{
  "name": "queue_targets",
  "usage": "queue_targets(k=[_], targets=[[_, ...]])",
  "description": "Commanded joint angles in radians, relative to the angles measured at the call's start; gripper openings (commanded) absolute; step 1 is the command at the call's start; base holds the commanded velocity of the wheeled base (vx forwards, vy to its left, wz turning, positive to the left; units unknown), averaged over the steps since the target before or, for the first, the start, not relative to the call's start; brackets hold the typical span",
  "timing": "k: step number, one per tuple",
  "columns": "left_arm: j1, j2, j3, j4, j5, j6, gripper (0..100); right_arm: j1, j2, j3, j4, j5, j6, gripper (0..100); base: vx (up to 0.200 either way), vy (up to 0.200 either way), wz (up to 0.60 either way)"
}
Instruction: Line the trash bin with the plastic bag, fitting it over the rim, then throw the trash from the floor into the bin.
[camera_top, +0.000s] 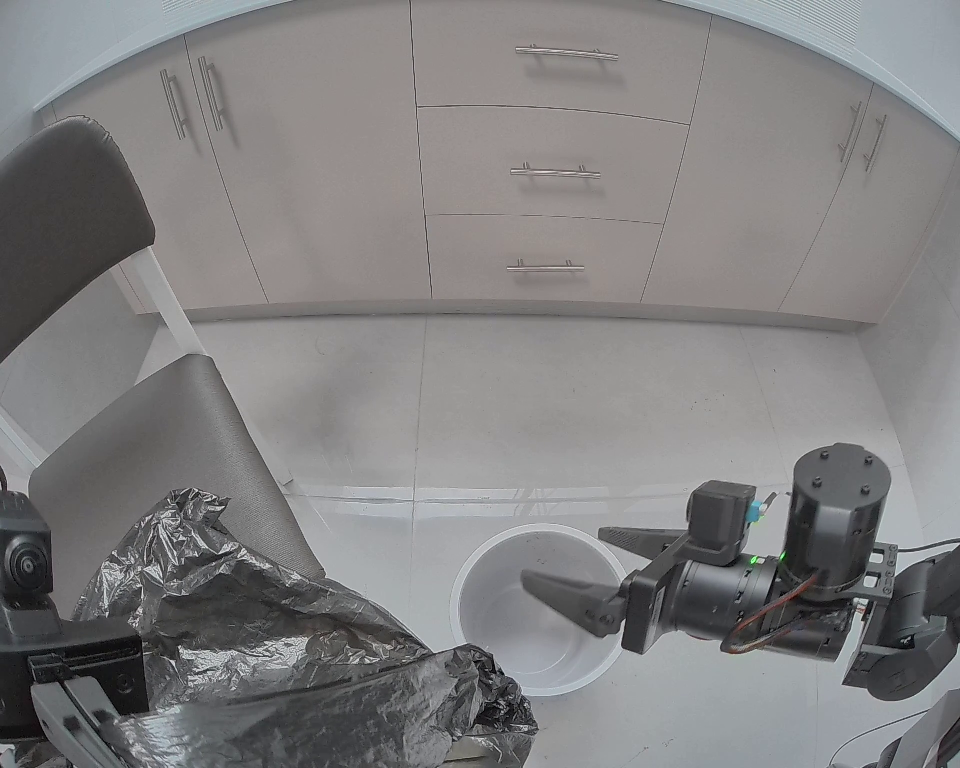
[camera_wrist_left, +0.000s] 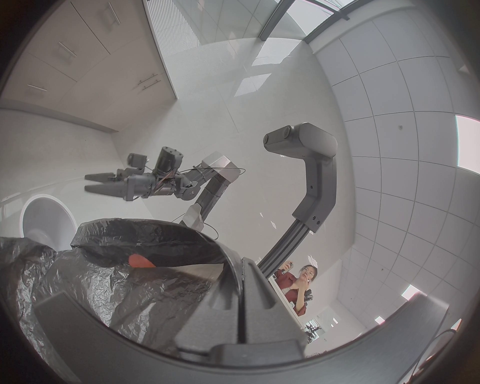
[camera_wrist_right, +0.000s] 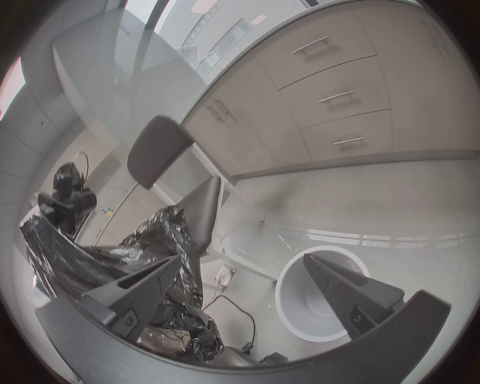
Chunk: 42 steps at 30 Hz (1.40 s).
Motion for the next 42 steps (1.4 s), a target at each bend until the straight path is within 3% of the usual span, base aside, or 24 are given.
queue_targets(k=[1,7,14,30,42], targets=[[-0.006,-0.008,0.002,-0.001,-0.017,0.000,0,0.052,0.082,-0.011,-0.004,-0.002,-0.041,100,0.000,0.000,0.00],[-0.003,-0.005,0.002,-0.001,-0.017,0.000,0,0.097,0.088,0.024,-0.005,-0.028,-0.082,100,0.000,0.000,0.00],[-0.005,-0.012,0.004,-0.001,-0.017,0.000,0,0.155,0.105,0.041,-0.009,-0.056,-0.225,100,0.000,0.000,0.00],[-0.006,-0.012,0.005,-0.001,-0.017,0.000,0,0.230,0.245,-0.119,0.005,-0.059,-0.294,100,0.000,0.000,0.00],[-0.006,-0.012,0.005,-0.001,-0.017,0.000,0,0.330,0.156,-0.016,0.005,-0.100,-0.285,100,0.000,0.000,0.00]])
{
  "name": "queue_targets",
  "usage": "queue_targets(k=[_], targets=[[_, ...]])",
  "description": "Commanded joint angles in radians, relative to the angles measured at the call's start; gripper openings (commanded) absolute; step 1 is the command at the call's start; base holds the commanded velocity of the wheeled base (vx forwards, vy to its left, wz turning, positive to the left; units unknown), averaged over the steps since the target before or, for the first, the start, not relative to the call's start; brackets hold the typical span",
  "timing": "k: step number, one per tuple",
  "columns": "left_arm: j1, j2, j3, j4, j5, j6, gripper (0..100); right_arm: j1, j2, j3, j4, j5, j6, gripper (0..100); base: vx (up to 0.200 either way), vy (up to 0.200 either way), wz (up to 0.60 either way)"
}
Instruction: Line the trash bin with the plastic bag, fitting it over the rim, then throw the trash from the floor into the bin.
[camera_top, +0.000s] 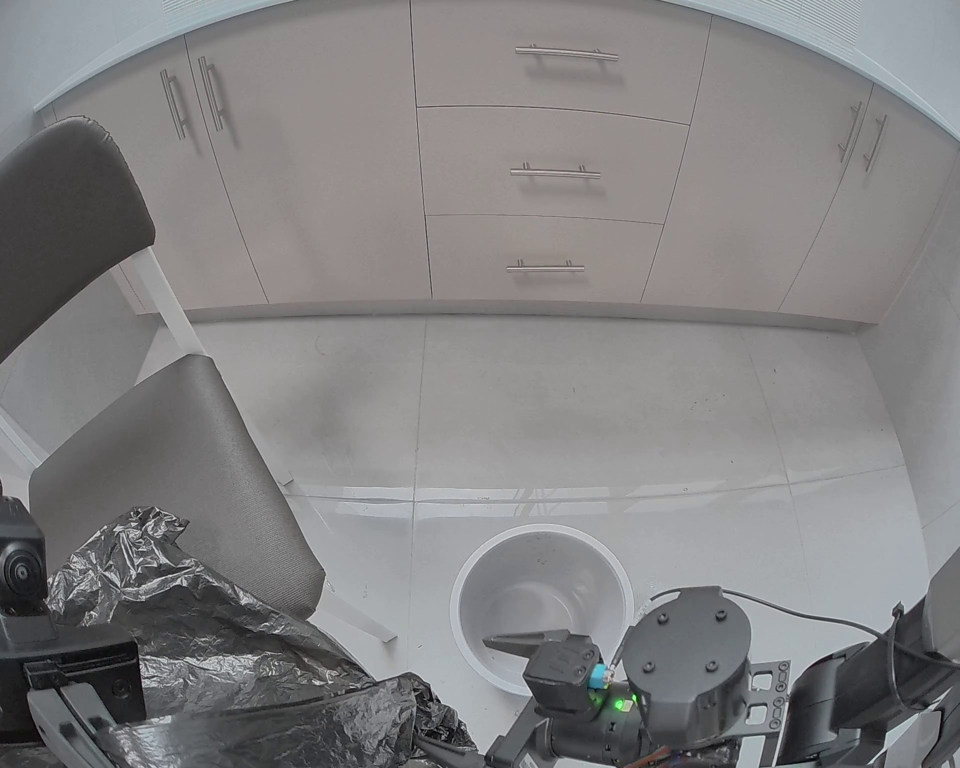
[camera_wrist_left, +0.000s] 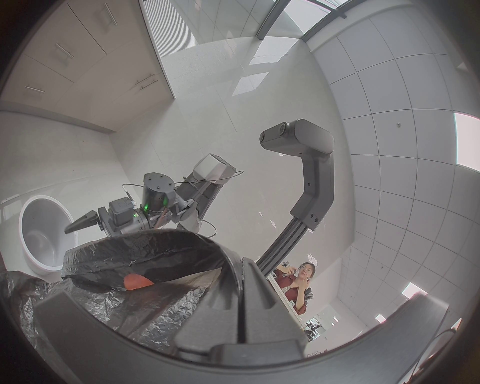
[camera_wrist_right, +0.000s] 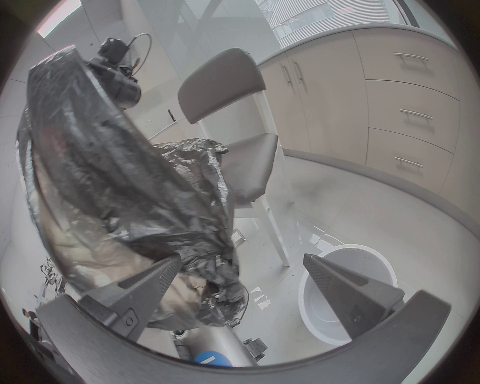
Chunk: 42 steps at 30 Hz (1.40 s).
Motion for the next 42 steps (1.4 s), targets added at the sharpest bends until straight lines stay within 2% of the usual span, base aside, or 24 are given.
queue_targets(k=[1,5,21,25,34,42], targets=[[0.000,0.003,0.000,0.000,-0.017,0.000,0,0.055,-0.068,0.052,0.000,-0.020,0.002,100,0.000,0.000,0.00],[0.000,0.003,0.001,0.000,-0.017,0.000,0,0.081,-0.080,0.065,-0.002,-0.045,0.004,100,0.000,0.000,0.00],[0.000,-0.002,0.006,0.000,-0.017,0.001,0,0.097,0.037,-0.023,-0.010,-0.036,0.030,100,0.000,0.000,0.00],[-0.002,-0.002,0.009,0.000,-0.017,0.001,0,0.088,0.067,-0.061,-0.010,-0.036,0.030,100,0.000,0.000,0.00],[-0.032,-0.024,0.015,0.000,-0.017,0.000,0,0.009,0.109,-0.119,-0.013,-0.034,0.028,100,0.000,0.000,0.00],[-0.032,-0.028,0.017,0.000,-0.017,0.000,0,0.005,0.115,-0.141,-0.011,-0.032,0.030,100,0.000,0.000,0.00]])
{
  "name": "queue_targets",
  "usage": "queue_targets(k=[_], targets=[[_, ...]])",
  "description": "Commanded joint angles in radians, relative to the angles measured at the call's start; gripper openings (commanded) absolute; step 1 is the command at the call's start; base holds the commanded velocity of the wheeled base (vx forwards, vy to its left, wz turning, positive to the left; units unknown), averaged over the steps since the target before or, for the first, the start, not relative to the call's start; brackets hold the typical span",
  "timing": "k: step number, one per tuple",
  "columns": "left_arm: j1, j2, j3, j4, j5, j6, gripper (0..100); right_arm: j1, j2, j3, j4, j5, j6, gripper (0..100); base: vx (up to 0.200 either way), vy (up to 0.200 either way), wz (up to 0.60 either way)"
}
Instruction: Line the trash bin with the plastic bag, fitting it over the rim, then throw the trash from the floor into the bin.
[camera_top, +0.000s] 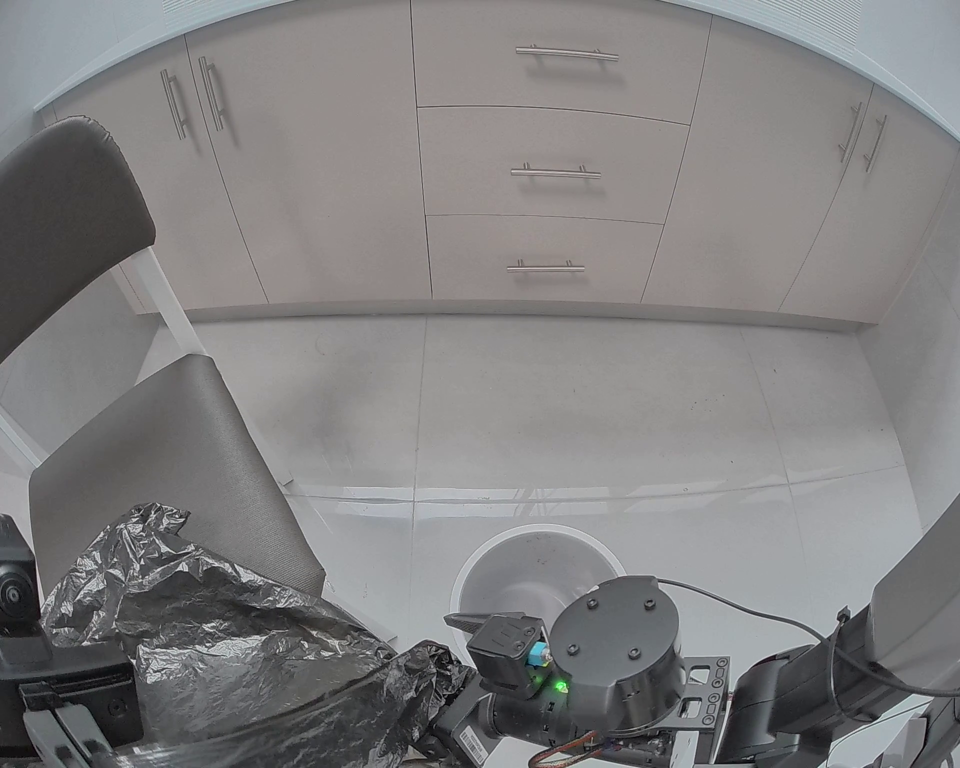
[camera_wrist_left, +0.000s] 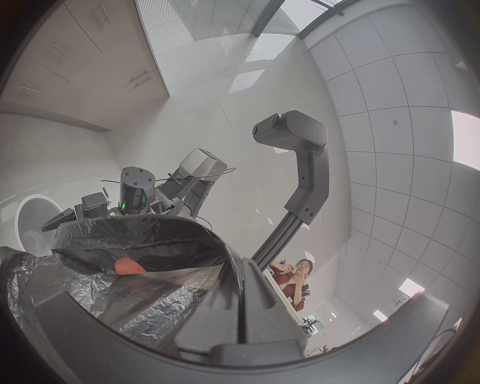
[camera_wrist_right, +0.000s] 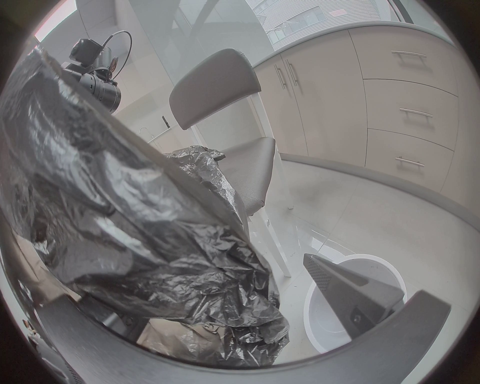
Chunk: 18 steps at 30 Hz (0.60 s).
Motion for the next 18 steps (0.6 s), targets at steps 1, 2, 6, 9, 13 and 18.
queue_targets(k=[1,2,6,9,13,18], targets=[[0.000,-0.003,0.001,0.000,-0.017,0.000,0,0.001,0.008,-0.009,-0.002,0.000,0.000,100,0.000,0.000,0.00],[0.000,-0.004,0.001,0.000,-0.017,0.000,0,0.002,0.008,-0.012,-0.002,0.000,-0.001,100,0.000,0.000,0.00],[0.000,-0.004,0.001,0.000,-0.017,0.000,0,0.004,0.000,-0.018,0.000,-0.001,-0.003,100,0.000,0.000,0.00],[0.000,-0.004,0.001,0.000,-0.017,0.000,0,0.009,-0.003,-0.012,0.000,-0.003,-0.004,100,0.000,0.000,0.00],[0.000,-0.003,0.001,0.000,-0.017,0.000,0,0.012,-0.003,-0.010,-0.002,-0.005,-0.003,0,0.000,0.000,0.00],[0.000,-0.003,0.001,0.000,-0.017,0.000,0,0.012,-0.008,-0.002,-0.003,-0.009,0.000,0,0.000,0.000,0.00]])
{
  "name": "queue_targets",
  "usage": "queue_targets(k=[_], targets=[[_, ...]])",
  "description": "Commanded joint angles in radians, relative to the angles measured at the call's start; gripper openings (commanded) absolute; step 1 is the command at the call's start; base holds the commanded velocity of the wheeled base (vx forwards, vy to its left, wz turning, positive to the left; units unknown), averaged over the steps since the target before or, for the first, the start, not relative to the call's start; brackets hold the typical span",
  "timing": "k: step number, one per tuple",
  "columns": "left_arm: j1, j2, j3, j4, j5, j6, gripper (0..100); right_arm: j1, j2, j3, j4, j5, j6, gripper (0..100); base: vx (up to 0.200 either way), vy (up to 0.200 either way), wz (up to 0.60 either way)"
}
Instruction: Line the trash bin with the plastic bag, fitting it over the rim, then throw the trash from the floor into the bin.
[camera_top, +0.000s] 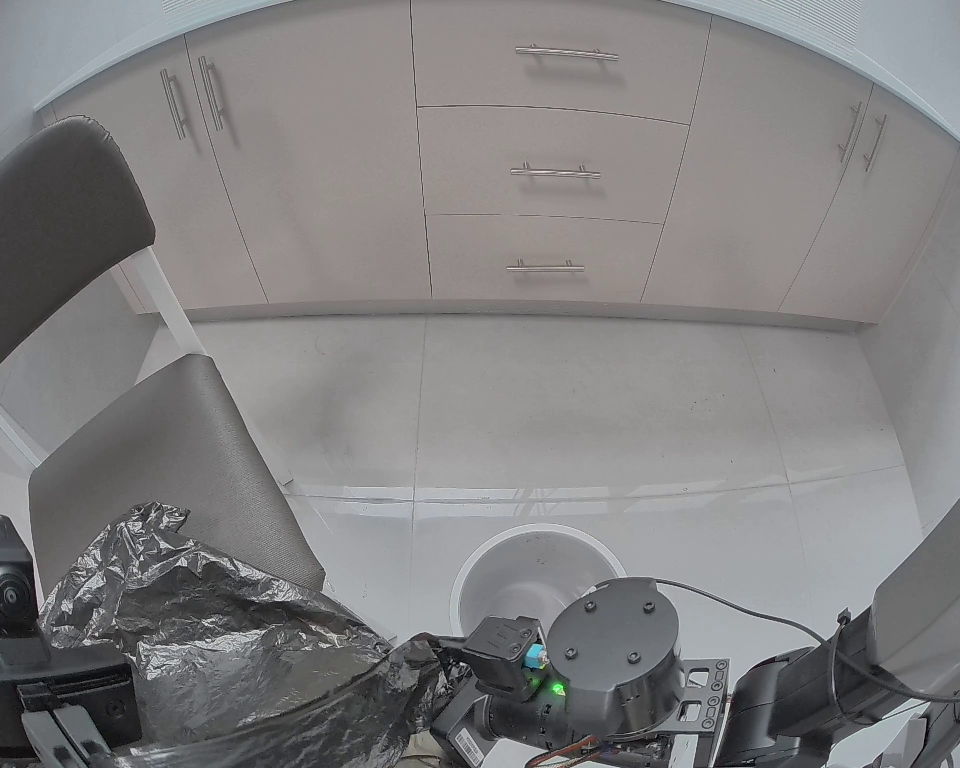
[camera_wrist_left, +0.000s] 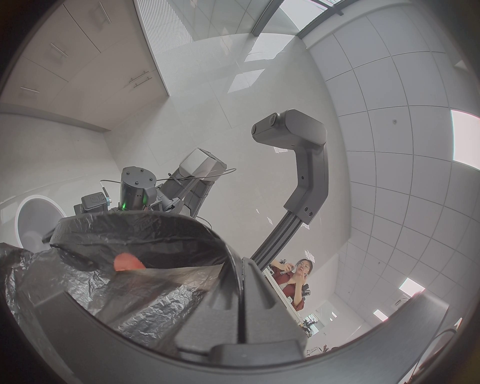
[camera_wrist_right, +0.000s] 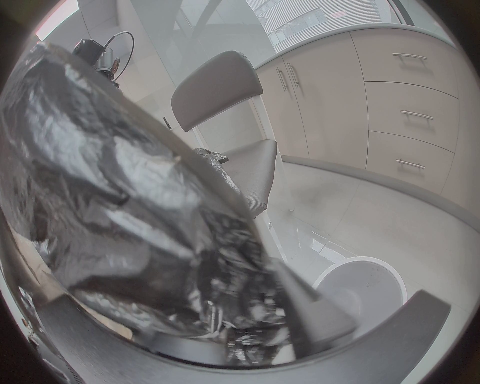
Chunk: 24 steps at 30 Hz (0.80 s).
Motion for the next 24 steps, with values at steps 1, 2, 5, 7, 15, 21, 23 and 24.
queue_targets(k=[1,2,5,7,15,21,23,24], targets=[[0.000,0.002,0.000,0.000,-0.017,0.000,0,-0.001,-0.009,0.011,-0.002,-0.003,0.002,0,0.000,0.000,0.00],[0.000,0.002,0.001,0.000,-0.017,0.000,0,-0.001,-0.014,0.016,-0.002,-0.004,0.002,0,0.000,0.000,0.00],[0.000,0.005,0.001,0.000,-0.017,0.000,0,-0.005,-0.034,0.031,-0.002,-0.006,0.004,0,0.000,0.000,0.00],[0.000,0.014,-0.002,0.000,-0.017,0.001,0,-0.013,-0.055,0.043,-0.002,-0.006,0.005,0,0.000,0.000,0.00],[0.000,0.074,-0.039,0.000,0.118,0.001,0,-0.070,-0.135,0.071,0.000,-0.009,0.036,0,0.000,0.000,0.00],[-0.065,0.114,-0.063,0.003,0.414,0.001,0,-0.091,-0.179,0.074,0.009,-0.033,0.045,0,0.000,0.000,0.00],[-0.113,0.127,-0.069,0.003,0.518,0.004,0,-0.091,-0.192,0.078,0.009,-0.038,0.056,0,0.000,0.000,0.00],[-0.168,0.146,-0.078,0.003,0.624,0.013,0,-0.091,-0.202,0.088,0.010,-0.039,0.068,0,0.000,0.000,0.00]])
